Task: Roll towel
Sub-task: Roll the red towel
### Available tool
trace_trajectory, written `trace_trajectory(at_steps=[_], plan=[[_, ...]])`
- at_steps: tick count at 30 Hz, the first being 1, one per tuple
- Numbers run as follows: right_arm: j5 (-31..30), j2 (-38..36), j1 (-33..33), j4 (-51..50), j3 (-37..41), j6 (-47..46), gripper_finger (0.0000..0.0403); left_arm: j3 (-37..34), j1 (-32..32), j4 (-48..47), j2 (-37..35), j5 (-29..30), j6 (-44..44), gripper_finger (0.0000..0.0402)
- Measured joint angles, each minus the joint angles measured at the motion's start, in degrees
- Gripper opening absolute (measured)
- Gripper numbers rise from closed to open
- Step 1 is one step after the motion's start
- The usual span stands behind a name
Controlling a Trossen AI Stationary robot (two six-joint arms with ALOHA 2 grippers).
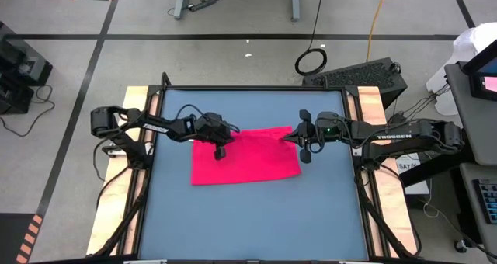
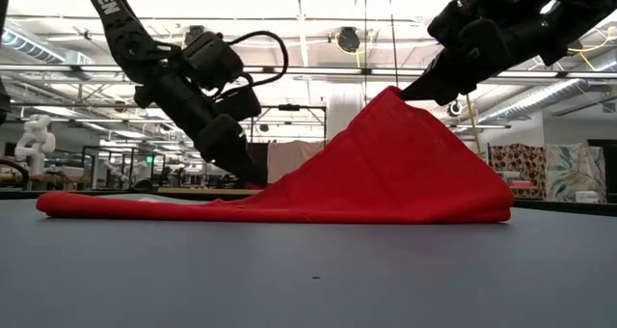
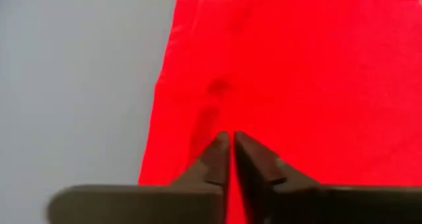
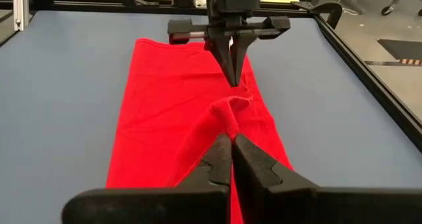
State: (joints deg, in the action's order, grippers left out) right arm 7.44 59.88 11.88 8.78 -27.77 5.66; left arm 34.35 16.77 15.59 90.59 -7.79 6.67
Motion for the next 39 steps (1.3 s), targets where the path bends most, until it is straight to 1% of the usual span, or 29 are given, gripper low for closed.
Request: trace_trajectory(at_steps=[2,5,7,10,12,15,20,23,26,29,32,36,39], plan=[[0.0,0.0,0.0,-0.02,-0.01,0.74,0.0,0.02,-0.38,0.39,-0.69,0.19,0.08,0.0009],[0.02,0.0,0.0,0.08,0.0,1.54,0.0,0.02,-0.5,-0.41,-2.17,1.24,-1.04,0.0018],[0.06,0.0,0.0,0.68,-0.02,1.89,0.0,0.02,-0.46,0.16,-3.35,1.38,-3.85,0.0021],[0.15,0.0,0.0,0.27,-1.61,1.8,0.0,0.02,-0.59,1.11,-4.84,1.28,-6.34,0.0027],[0.37,0.0,-0.03,0.02,-3.06,1.86,0.0,0.02,-0.83,2.41,-5.01,0.81,-6.56,0.0038],[0.39,0.0,-0.55,-1.36,-5.13,2.84,0.0,0.02,-1.09,4.84,-4.77,1.1,-6.11,0.0074],[0.12,0.0,-1.7,-4.61,-8.65,4.01,0.0,0.0,-1.05,6.3,-4.31,1.88,-4.81,0.0166],[0.01,0.0,-2.47,-6.24,-10.19,4.36,0.0,0.0,-1.05,7.06,-4.31,-1.25,-4.32,0.0216],[-0.04,0.0,-3.13,-7.56,-11.35,5.09,0.0,0.0,-1.09,5.85,-4.33,-2.29,-4.3,0.0244],[-0.09,0.0,-3.76,-8.31,-12.04,5.91,0.0,0.0,-0.67,1.84,-4.33,-2.45,-4.0,0.025],[-0.09,0.0,-3.79,-8.43,-12.07,6.2,0.0,0.0,-0.61,-2.38,-4.33,-4.17,-2.85,0.0249],[-0.2,0.0,-3.74,-10.37,-12.07,6.19,0.0,0.0,-0.63,-7.64,-4.33,-7.24,-2.9,0.0236],[-0.22,0.0,-3.74,-12.26,-12.07,6.2,0.0,0.0,-0.63,-12.65,-4.38,-7.36,-3.18,0.0223]])
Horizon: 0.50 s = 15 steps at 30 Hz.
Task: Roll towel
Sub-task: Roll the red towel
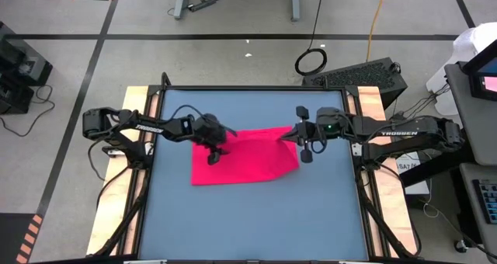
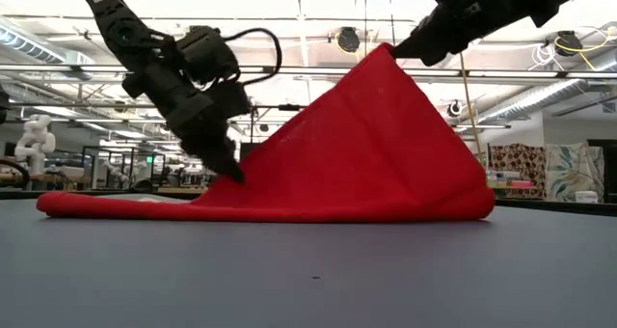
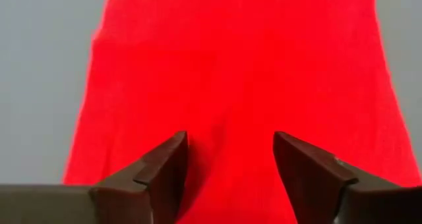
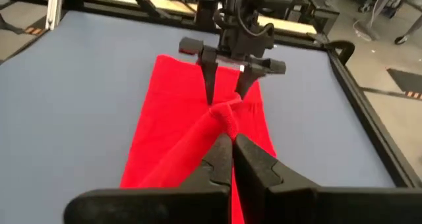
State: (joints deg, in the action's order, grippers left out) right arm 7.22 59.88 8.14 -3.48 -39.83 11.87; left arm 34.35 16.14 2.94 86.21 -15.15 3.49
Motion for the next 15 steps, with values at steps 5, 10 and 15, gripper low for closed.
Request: trace_trajectory(at_steps=[5,10,15], plan=[[0.02,0.0,0.0,-2.21,0.0,0.49,0.0,0.0,0.01,-5.89,-0.1,0.22,-0.01,0.0211],[0.03,-0.52,0.0,-2.19,0.0,1.05,0.0,0.0,0.0,-7.25,-0.13,0.38,0.16,0.021],[0.06,-3.72,0.0,-3.22,0.0,1.07,0.0,0.0,0.02,-11.72,-1.03,1.67,2.2,0.0209]])
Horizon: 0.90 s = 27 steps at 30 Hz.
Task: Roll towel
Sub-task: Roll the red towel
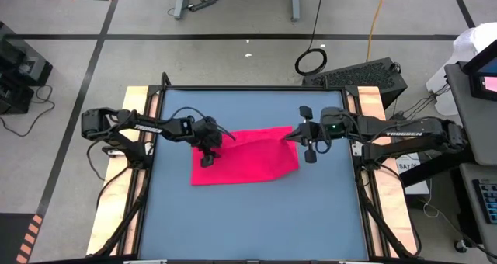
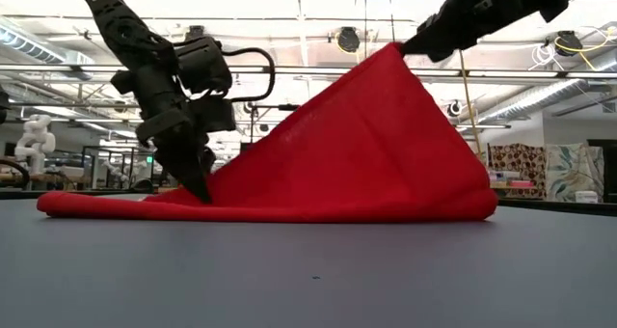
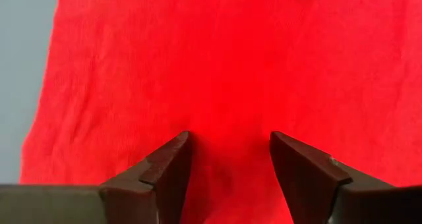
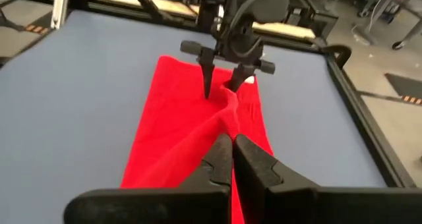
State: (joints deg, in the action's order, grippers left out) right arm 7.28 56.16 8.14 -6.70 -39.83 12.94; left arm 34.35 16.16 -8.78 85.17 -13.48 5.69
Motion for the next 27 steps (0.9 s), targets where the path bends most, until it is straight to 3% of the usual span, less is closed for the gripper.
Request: trace_trajectory(at_steps=[11,22,27], plan=[[-3.0,-7.91,0.11,-4.89,0.0,1.21,0.0,0.0,3.45,-6.74,-7.0,4.9,2.57,0.0209],[-3.07,-7.86,0.11,-6.08,0.0,1.47,0.0,-0.02,4.5,-9.27,-9.54,4.56,2.37,0.0209],[-2.99,-7.82,0.11,-6.12,0.0,1.45,0.0,-0.07,4.73,-9.27,-9.45,8.2,2.43,0.0209]])
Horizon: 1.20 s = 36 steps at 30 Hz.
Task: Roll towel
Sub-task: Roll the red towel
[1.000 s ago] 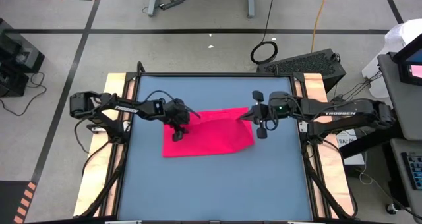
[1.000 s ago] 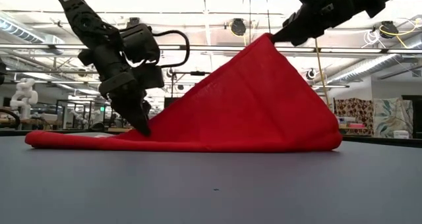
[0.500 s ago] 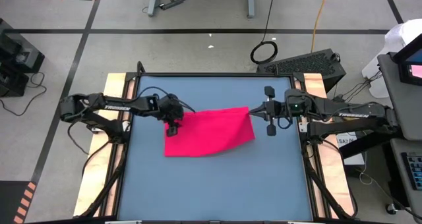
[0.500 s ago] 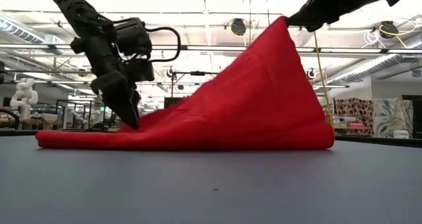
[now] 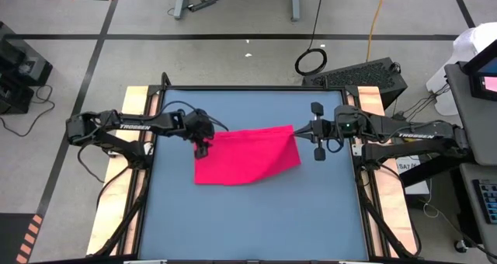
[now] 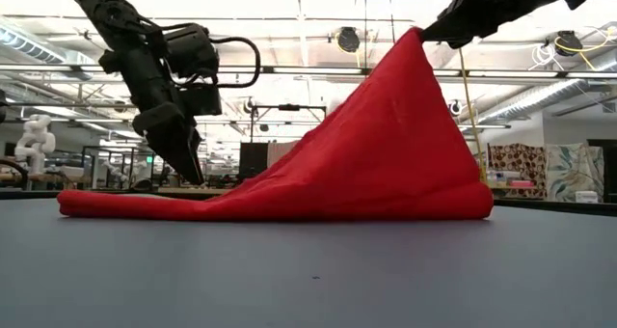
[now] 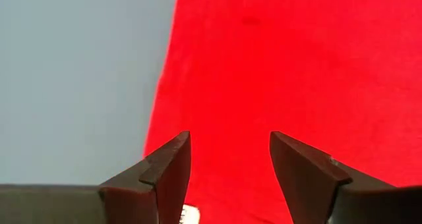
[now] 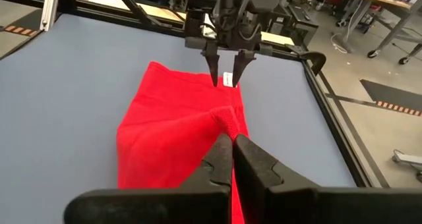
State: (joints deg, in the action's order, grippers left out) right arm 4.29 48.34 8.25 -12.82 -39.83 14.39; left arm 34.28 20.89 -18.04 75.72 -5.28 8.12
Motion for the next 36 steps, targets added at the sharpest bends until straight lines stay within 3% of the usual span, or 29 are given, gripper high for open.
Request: trace_trajectory(at_steps=[8,16,26,36], plan=[[0.03,-0.02,0.0,-2.15,0.0,0.0,0.0,-4.28,3.59,0.91,0.0,0.4,1.25,0.0209],[0.4,-0.02,-0.11,-3.48,0.0,-0.13,0.0,-6.54,4.58,5.43,0.02,-3.69,-1.66,0.0209],[0.47,-0.02,-0.11,-4.97,0.0,0.0,0.0,-6.55,4.27,8.13,0.02,-1.56,-1.7,0.0209],[0.47,-0.02,-0.11,-5.75,0.02,0.02,0.0,-6.5,3.73,7.74,2.99,-1.53,-2.96,0.0143]])
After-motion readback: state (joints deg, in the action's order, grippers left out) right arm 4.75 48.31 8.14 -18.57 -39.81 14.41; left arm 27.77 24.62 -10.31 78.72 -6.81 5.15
